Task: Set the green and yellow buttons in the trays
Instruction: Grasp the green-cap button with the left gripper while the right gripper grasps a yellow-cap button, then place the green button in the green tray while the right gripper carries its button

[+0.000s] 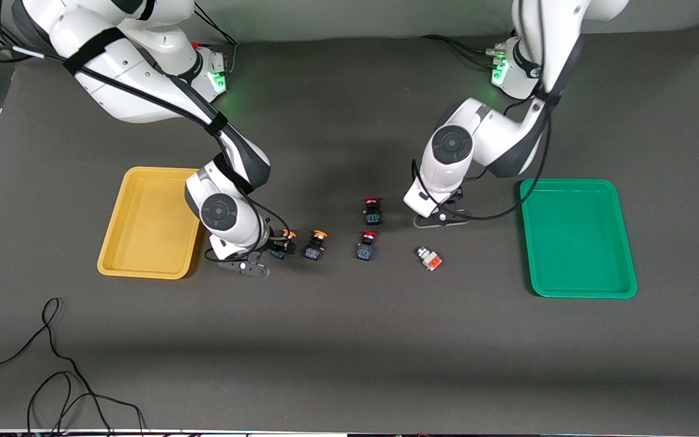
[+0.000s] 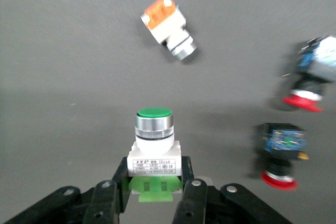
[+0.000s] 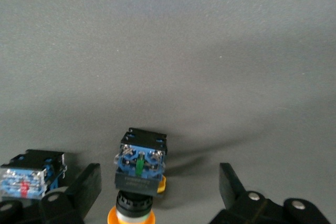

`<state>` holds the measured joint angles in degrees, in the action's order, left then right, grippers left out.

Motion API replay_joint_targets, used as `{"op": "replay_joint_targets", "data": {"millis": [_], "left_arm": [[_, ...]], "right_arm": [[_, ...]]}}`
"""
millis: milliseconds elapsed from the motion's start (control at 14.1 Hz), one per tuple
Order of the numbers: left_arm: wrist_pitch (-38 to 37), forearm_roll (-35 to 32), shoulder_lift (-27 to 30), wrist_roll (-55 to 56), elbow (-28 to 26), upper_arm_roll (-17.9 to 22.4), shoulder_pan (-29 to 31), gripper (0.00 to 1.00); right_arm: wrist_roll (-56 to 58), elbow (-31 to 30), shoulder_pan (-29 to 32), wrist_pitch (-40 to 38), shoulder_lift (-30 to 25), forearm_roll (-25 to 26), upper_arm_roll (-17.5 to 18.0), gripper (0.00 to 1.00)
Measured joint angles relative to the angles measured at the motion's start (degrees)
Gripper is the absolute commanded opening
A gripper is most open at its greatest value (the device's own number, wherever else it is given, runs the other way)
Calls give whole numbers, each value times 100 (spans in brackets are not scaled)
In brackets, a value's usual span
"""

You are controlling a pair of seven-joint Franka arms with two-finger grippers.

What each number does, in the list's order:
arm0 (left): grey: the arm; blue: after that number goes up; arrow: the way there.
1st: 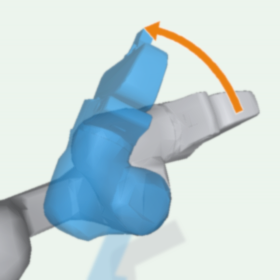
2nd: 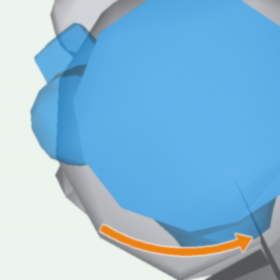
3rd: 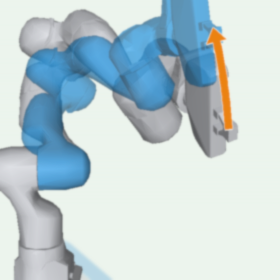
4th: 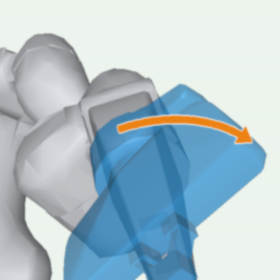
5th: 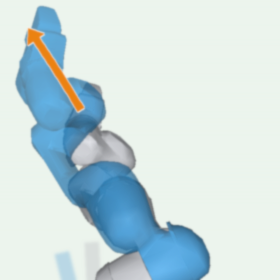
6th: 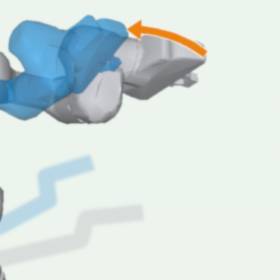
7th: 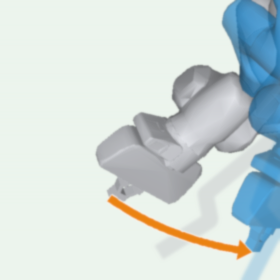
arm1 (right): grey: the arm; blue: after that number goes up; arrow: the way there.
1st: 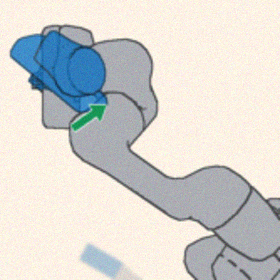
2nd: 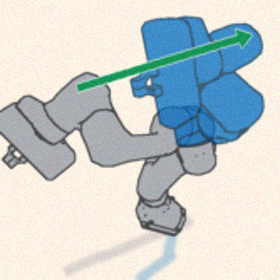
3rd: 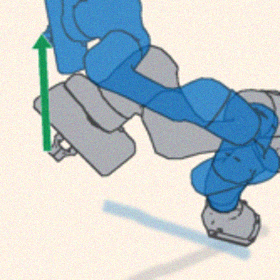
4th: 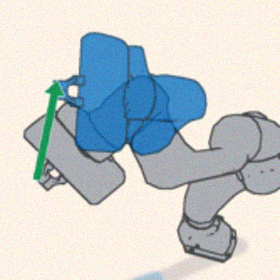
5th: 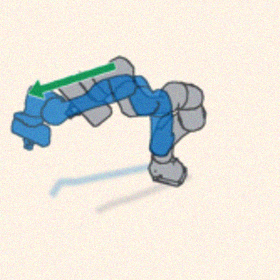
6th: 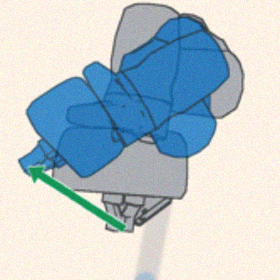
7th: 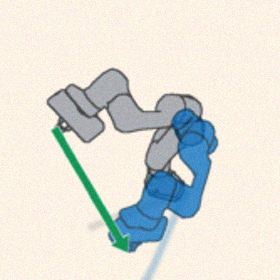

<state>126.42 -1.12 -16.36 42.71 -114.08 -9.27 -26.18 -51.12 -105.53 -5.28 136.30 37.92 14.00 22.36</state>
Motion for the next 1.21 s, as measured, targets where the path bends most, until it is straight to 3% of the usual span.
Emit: {"op": "replay_joint_targets", "data": {"millis": [71,142,213,285,569,854,996,1209], "left_arm": [[-338,64,201,0,188,1,59,30],[-623,112,416,-47,310,3,173,30],[-835,211,593,-223,354,8,346,30],[-1038,313,731,-523,360,17,575,30],[-1813,432,997,-2227,360,67,1940,30],[-1963,329,1029,-3718,340,100,3085,30],[-1802,154,952,-3968,257,100,3300,30],[-925,-41,643,-3990,-142,71,3317,30]], "right_arm": [[-1,25,1,0,42,9,-2,99],[-1,39,-2,0,79,31,-2,80],[-2,50,-16,0,121,91,-2,33],[-7,56,-31,0,162,161,-2,0],[-12,97,-46,17,205,245,-1,0],[-11,300,-40,-46,198,268,-5,0],[-7,534,-12,-433,85,268,-9,0],[601,749,123,-1511,-467,127,-12,0]]}}
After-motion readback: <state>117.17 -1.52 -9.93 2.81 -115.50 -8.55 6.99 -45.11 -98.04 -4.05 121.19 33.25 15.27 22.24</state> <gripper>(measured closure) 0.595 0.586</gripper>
